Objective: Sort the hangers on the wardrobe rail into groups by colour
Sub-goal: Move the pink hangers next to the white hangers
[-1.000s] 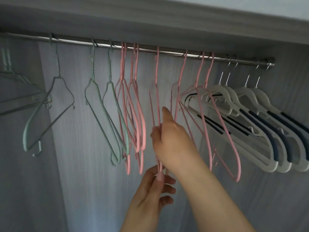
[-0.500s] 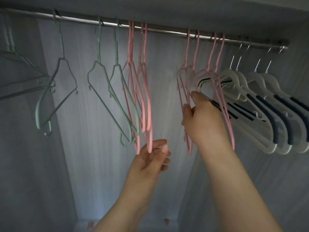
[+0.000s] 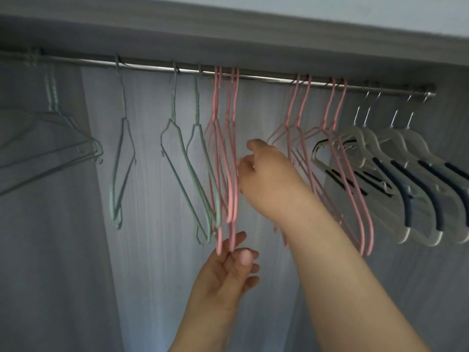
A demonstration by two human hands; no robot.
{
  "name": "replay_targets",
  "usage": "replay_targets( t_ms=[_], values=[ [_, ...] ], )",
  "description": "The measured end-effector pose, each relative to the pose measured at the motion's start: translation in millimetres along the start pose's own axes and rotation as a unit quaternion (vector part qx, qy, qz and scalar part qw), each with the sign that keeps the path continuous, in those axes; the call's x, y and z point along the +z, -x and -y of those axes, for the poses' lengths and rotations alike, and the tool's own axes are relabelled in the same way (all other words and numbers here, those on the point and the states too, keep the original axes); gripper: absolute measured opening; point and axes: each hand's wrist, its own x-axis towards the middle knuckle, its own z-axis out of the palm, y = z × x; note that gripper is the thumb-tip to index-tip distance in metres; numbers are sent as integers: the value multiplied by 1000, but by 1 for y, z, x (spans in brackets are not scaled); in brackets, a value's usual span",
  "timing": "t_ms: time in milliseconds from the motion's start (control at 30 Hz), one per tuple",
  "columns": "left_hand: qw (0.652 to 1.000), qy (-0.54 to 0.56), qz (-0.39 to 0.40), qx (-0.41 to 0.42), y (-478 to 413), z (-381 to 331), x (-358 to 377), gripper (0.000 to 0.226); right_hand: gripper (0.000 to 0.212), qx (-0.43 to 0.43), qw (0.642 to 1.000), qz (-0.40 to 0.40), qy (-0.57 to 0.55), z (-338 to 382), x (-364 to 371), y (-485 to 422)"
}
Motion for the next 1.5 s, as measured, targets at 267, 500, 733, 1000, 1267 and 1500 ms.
replay_targets(
  t_ms=[267,500,733,1000,1267,1500],
  values=[
    [999,-22,19,-32,-6,-16,-11,45,24,88,989,58,-107,-8,35,-8],
    [994,-65,81,-33,-6,-15,1,43,22,73,980,-126,-136,-21,48,-5],
    [995,-77,56,-42,-4,-20,-7,33,34,114,966,-165,-166,-31,33,-1],
    [992,-108,50,-41,-2,-31,-27,21,52,45,975,-205,73,-2,28,26],
    [997,-73,14,-8,4,-48,-37,32,42,33,984,-97,-149,61,41,10],
    [995,-97,0,34,7,-56,-47,69,55,178,937,-32,-300,65,79,-16]
  ],
)
